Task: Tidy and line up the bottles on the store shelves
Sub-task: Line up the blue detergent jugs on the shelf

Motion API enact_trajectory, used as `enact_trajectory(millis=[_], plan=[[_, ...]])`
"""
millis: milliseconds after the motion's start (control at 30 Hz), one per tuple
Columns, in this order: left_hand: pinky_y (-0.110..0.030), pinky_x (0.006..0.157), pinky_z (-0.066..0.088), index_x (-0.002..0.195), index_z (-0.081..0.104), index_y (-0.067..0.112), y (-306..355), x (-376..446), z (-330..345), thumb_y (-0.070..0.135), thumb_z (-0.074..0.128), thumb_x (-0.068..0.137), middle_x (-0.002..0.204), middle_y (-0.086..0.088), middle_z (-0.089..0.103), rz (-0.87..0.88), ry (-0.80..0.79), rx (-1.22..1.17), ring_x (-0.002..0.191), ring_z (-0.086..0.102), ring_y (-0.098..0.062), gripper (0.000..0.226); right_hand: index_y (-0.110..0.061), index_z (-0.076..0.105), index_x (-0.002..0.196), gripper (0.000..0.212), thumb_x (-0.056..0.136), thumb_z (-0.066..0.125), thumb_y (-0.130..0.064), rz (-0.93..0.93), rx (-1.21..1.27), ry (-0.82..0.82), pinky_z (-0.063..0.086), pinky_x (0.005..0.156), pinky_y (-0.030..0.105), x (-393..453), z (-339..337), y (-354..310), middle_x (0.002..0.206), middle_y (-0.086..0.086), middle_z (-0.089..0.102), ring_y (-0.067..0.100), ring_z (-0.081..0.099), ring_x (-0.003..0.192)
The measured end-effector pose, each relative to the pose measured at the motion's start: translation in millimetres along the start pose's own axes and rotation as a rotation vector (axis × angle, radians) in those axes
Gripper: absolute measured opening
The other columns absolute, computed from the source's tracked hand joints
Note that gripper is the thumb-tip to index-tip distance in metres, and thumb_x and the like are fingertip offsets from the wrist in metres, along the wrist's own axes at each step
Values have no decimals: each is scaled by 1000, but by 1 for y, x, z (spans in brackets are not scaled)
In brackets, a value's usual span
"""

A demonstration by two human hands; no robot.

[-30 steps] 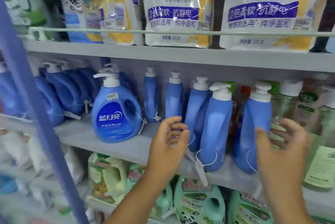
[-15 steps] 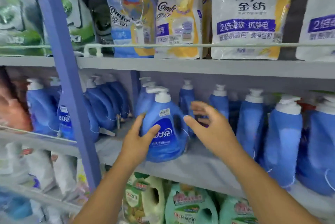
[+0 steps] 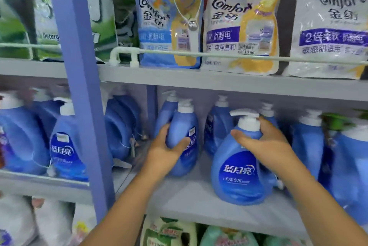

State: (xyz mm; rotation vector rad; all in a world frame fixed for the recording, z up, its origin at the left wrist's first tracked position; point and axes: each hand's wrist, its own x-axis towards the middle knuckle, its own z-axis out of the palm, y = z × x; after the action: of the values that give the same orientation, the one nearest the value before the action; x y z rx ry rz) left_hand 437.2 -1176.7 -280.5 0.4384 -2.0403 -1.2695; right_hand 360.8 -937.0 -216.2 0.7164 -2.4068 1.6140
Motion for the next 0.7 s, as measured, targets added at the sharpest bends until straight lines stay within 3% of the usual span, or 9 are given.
enact_trajectory(millis=[100,200,300,367,400,467,533,600,700], plan=[[-27,95,54,124,57,45,-3,0,13,50,75,86,113,25,70,34,-80,-62,106,66,-2,43,-38,65,96,16,84,75,-42,14,-23,28,51,72,28,7,-9,7,84,-26,71,3,68,85],[-6,86,48,117,54,55,3,0,19,44,69,93,106,43,65,36,-242,-81,104,61,16,31,-34,68,93,7,87,72,-36,16,10,49,49,69,26,9,-11,11,82,-28,70,4,67,84],[-22,97,52,133,53,48,3,-2,22,46,66,95,121,28,68,72,-400,-115,114,63,6,40,-36,68,91,5,88,72,-34,2,45,75,48,68,25,8,-11,15,82,-29,70,1,66,84],[-19,95,51,130,60,38,6,2,25,46,61,96,118,21,71,94,-441,-158,113,65,1,35,-38,68,91,6,88,72,-34,-4,59,75,49,68,26,8,-10,16,83,-26,71,1,67,82],[-14,90,49,122,65,32,7,8,25,46,57,96,111,19,74,88,-372,-198,110,67,-3,30,-39,68,92,7,88,72,-35,-7,65,72,50,68,27,8,-10,17,84,-25,71,0,67,81],[-8,81,46,108,68,24,5,29,22,39,61,98,101,17,71,62,-20,-187,105,68,-16,20,-42,67,92,9,86,72,-36,-11,75,69,53,70,29,8,-10,18,85,-23,72,-1,67,79],[-22,86,52,116,64,21,-4,54,10,40,75,88,109,5,67,79,294,62,107,65,-24,35,-44,66,92,11,86,71,-36,-16,78,65,54,70,30,7,-10,18,86,-22,72,-1,67,77],[-37,93,52,129,56,24,-17,73,4,43,81,81,124,-4,63,13,279,152,111,62,-26,57,-47,66,92,14,87,71,-35,-23,78,60,54,71,31,7,-11,16,86,-23,72,-2,67,78],[-39,94,53,131,53,32,-37,88,11,32,79,86,127,1,65,43,183,139,111,64,-23,52,-48,66,92,15,85,70,-35,-39,78,59,50,69,28,7,-11,15,87,-26,71,-7,65,77]])
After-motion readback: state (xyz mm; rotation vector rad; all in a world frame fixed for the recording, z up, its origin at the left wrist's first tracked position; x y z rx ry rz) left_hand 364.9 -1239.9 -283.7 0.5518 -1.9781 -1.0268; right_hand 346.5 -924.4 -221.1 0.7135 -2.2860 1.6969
